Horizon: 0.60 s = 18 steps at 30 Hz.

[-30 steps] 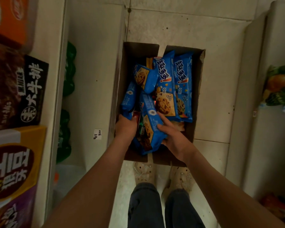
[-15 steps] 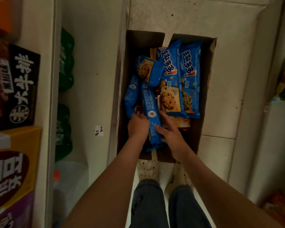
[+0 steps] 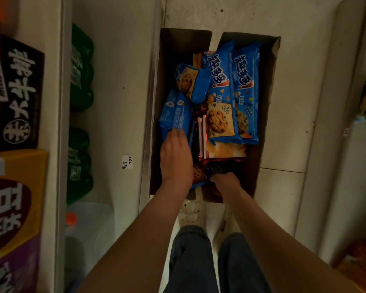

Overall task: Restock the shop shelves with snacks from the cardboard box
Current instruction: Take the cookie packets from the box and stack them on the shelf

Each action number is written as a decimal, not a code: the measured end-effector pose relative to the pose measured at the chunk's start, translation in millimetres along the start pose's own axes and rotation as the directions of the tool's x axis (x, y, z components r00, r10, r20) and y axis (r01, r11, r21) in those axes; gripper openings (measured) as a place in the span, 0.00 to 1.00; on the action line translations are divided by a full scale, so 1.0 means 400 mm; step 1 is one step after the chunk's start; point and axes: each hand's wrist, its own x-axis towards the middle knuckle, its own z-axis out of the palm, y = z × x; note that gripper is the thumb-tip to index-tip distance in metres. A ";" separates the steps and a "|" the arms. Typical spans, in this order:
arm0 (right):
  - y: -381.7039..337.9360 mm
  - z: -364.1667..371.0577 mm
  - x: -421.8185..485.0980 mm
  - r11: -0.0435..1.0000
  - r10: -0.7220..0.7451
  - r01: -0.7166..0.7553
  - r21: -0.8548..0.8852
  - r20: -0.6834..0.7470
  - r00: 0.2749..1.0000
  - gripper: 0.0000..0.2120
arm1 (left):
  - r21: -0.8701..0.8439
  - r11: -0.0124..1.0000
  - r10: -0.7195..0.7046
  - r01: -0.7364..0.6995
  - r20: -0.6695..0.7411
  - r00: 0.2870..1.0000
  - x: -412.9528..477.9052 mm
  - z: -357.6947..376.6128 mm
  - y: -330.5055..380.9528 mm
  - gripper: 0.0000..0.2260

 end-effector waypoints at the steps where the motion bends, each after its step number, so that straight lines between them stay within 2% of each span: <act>1: 0.005 0.006 0.007 0.999 0.030 -0.031 0.029 0.037 0.999 0.13 | 0.092 0.986 0.141 -0.137 -0.041 0.989 -0.004 0.013 -0.003 0.28; 3: 0.013 0.017 0.019 0.986 0.007 -0.028 0.162 0.129 0.992 0.15 | 0.197 0.916 0.361 -0.348 -0.032 0.932 -0.008 0.036 -0.008 0.24; 6: 0.002 0.042 0.029 0.895 0.019 -0.112 0.433 0.215 0.976 0.11 | 0.301 0.824 0.427 -0.479 0.225 0.876 -0.029 0.052 -0.024 0.15; 7: -0.004 0.049 0.034 0.869 0.018 -0.136 0.476 0.243 0.970 0.13 | 0.336 0.798 0.439 -0.501 0.246 0.864 -0.036 0.055 -0.029 0.14; 10: -0.020 0.061 0.043 0.842 -0.010 -0.151 0.518 0.294 0.956 0.20 | 0.391 0.766 0.410 -0.510 0.313 0.857 -0.044 0.058 -0.041 0.13; 12: -0.031 0.057 0.040 0.819 -0.051 -0.116 0.562 0.273 0.961 0.17 | 0.395 0.768 0.393 -0.504 0.331 0.858 -0.044 0.057 -0.042 0.13; 14: -0.032 0.056 0.052 0.791 0.006 -0.172 0.588 0.273 0.962 0.09 | 0.407 0.767 0.368 -0.496 0.354 0.860 -0.042 0.052 -0.041 0.13; 16: -0.025 0.054 0.068 0.759 0.097 -0.258 0.598 0.287 0.953 0.11 | 0.399 0.781 0.363 -0.481 0.337 0.869 -0.040 0.051 -0.039 0.13; 18: -0.008 0.054 0.091 0.769 0.101 -0.267 0.580 0.302 0.948 0.14 | 0.387 0.779 0.382 -0.494 0.331 0.863 -0.038 0.062 -0.032 0.15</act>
